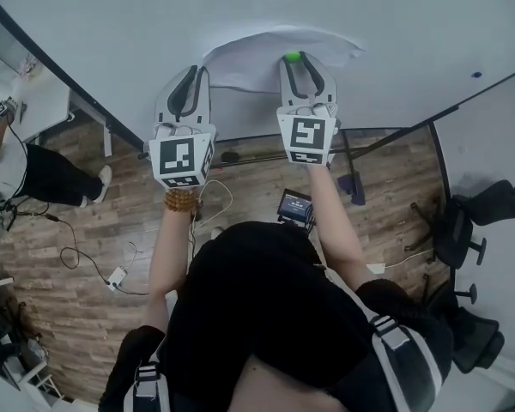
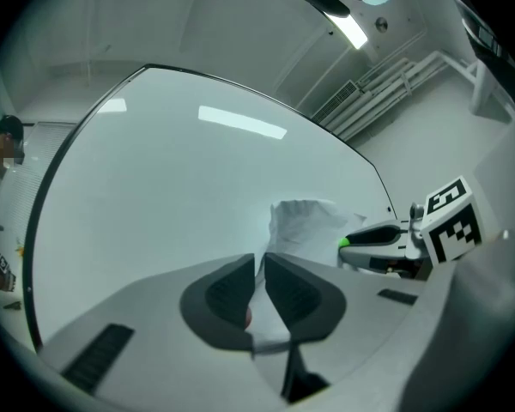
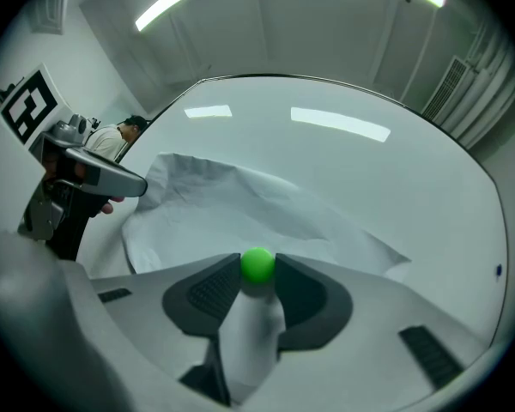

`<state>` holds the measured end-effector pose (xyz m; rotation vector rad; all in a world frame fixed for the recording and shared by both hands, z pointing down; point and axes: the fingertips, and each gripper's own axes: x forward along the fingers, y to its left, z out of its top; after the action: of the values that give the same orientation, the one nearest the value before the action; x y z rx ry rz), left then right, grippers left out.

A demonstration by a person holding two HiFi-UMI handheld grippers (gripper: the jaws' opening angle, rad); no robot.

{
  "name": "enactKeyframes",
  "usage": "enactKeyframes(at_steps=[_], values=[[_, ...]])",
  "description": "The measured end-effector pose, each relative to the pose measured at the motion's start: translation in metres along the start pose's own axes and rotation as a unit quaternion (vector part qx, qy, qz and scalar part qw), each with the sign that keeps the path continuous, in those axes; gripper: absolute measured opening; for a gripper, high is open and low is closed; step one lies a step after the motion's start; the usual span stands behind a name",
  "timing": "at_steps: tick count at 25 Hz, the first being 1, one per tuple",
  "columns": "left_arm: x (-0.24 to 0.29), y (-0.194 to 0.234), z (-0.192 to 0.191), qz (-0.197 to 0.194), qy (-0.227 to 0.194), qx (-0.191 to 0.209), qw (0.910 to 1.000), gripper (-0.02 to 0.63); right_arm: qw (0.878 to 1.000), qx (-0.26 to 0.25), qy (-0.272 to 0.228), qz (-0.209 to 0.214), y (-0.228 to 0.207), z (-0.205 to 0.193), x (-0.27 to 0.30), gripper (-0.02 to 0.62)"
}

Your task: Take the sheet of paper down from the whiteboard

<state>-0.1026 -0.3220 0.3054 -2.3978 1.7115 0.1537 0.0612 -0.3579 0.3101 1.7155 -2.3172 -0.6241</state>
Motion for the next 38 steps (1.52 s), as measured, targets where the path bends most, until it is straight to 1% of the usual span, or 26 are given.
enactKeyframes(at_steps=[3, 8, 12, 21, 26, 38], values=[[0.0, 0.0, -0.003, 0.001, 0.004, -0.005, 1.0, 0.024, 1.0, 0.001, -0.001, -0.001, 0.0, -0.001, 0.0, 0.124], [0.002, -0.003, -0.005, -0.005, 0.011, -0.018, 0.9998, 0.011, 1.0, 0.003, -0.002, -0.001, -0.001, -0.003, 0.001, 0.123], [0.002, 0.0, -0.007, 0.001, 0.018, -0.03, 0.9994, 0.009, 1.0, 0.004, -0.004, 0.002, 0.0, -0.003, 0.002, 0.12], [0.004, 0.009, -0.008, 0.02, 0.03, -0.04, 0.9985, 0.009, 1.0, 0.007, -0.007, 0.009, 0.003, -0.002, 0.002, 0.117], [0.009, 0.012, -0.005, 0.04, 0.029, -0.045, 0.9978, 0.009, 1.0, 0.009, -0.009, 0.008, 0.0, 0.0, 0.003, 0.115], [0.013, 0.015, -0.004, 0.053, 0.024, -0.049, 0.9971, 0.009, 1.0, 0.008, -0.009, 0.013, 0.0, 0.002, 0.001, 0.115]])
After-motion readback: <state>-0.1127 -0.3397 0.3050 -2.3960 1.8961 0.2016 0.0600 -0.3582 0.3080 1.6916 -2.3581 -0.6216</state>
